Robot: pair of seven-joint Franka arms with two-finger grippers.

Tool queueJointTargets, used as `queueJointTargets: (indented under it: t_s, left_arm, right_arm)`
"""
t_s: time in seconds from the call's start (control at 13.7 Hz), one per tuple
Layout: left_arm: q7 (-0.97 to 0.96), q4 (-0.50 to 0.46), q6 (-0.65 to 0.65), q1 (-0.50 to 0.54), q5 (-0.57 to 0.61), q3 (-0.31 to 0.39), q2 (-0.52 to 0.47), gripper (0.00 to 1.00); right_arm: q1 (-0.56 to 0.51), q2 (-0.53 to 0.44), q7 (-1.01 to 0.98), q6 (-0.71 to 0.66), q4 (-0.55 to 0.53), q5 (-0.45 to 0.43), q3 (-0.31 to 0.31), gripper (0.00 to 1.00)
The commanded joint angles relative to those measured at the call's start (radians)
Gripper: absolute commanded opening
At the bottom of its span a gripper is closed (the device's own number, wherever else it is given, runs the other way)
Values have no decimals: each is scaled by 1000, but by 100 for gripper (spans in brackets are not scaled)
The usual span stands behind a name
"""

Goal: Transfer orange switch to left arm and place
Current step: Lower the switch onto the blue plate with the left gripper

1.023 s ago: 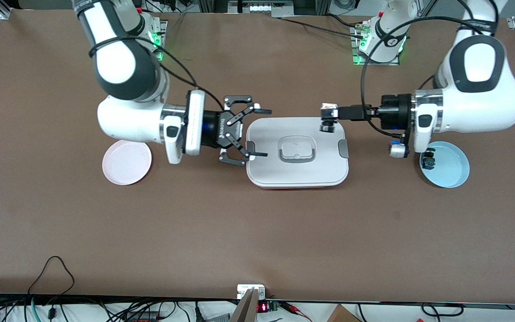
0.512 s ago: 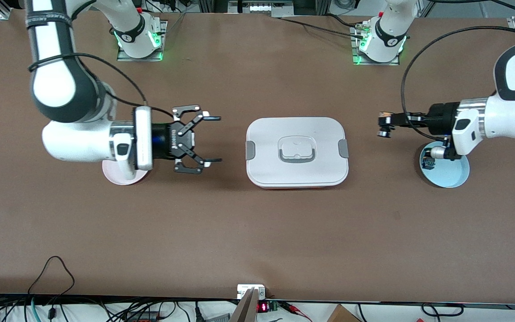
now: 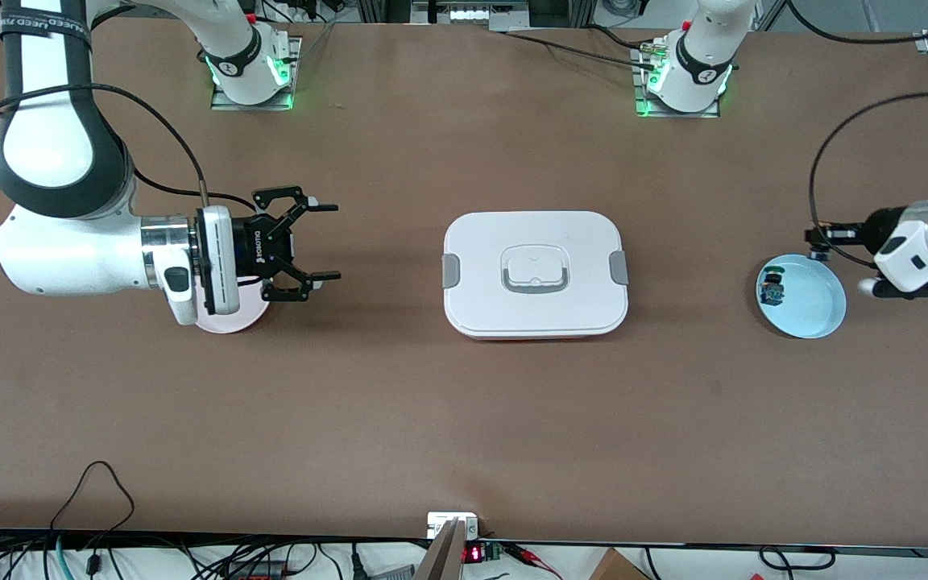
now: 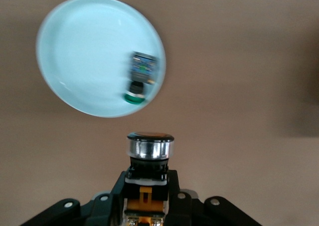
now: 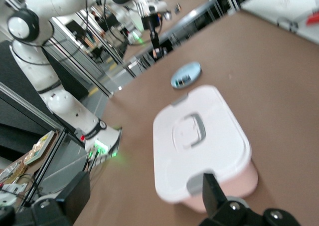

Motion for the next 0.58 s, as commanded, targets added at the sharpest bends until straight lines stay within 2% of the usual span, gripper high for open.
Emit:
queueJointTargets:
  t_s: [0.0, 0.22, 0.51]
  left_arm:
    - [2, 14, 104, 39, 117, -17, 126, 0]
    - [-49, 14, 196, 40, 262, -8, 223, 0]
    - [-126, 27, 230, 40, 332, -8, 275, 0]
  right_arm:
    - [-8, -35, 203, 6, -12, -160, 3, 100]
    - [-15, -45, 537, 5, 8, -316, 1, 100]
    - [-9, -56, 901, -14, 54, -579, 11, 100]
